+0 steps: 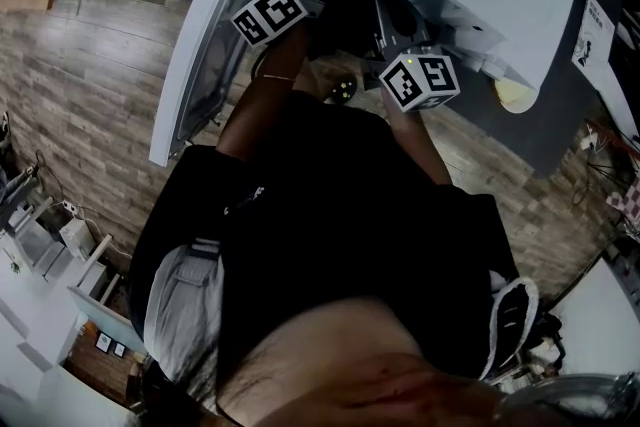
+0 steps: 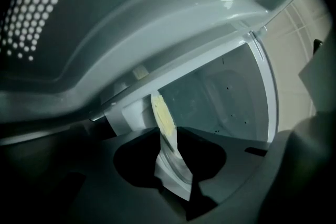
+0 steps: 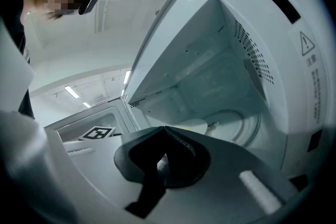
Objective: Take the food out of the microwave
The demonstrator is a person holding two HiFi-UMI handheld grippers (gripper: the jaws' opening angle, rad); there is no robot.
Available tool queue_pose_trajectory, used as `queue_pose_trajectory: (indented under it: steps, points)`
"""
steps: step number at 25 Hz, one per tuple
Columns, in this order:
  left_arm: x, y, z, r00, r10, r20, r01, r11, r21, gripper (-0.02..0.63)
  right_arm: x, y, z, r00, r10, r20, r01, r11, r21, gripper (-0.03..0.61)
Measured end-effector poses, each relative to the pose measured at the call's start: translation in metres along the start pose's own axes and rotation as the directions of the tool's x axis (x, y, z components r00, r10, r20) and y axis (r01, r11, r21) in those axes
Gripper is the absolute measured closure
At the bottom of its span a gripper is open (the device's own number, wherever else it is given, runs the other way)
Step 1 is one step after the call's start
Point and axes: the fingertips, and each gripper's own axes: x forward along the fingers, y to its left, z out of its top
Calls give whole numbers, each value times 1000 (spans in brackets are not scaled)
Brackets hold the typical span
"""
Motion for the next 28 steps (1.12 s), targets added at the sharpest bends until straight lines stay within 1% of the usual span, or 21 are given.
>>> queue_pose_trajectory:
  steps: [2,4,6,11,16,18,26,28]
  points:
    - [0,1,0,1000,6,1,-6,1000,-10,518,0,-1,1,1000,-4,1,4,1000,0,578]
    - [0,3,-1,1000,19,5,-19,1000,-20,560,-1,-2,1,1000,-8,3,8,1000,3,577]
    - [0,3,-2,1000,24,2,-24,999,-22,560,-3,-4,2,1000,-15,5,15,1000,5,578]
    - [-2,2,-9,1000,10,-14,-11,998,-57,572,-5,-7,3,1000,-29,12,29,1000,4,578]
    - [-6,-7,-12,1000,-20,-3,20,996,-82,601,-9,-6,2,999,-33,13,33,999,7,577]
    - [-9,-10,-13,999,-32,-6,31,995,-93,603,-11,-5,2,999,-37,14,37,999,10,578]
    - [-18,-13,-26,998,-61,11,62,982,-178,604,-27,-9,1,998,-54,24,54,998,13,578]
    - [-22,-15,-29,998,-68,17,70,981,-181,604,-33,-9,0,998,-56,25,56,998,18,578]
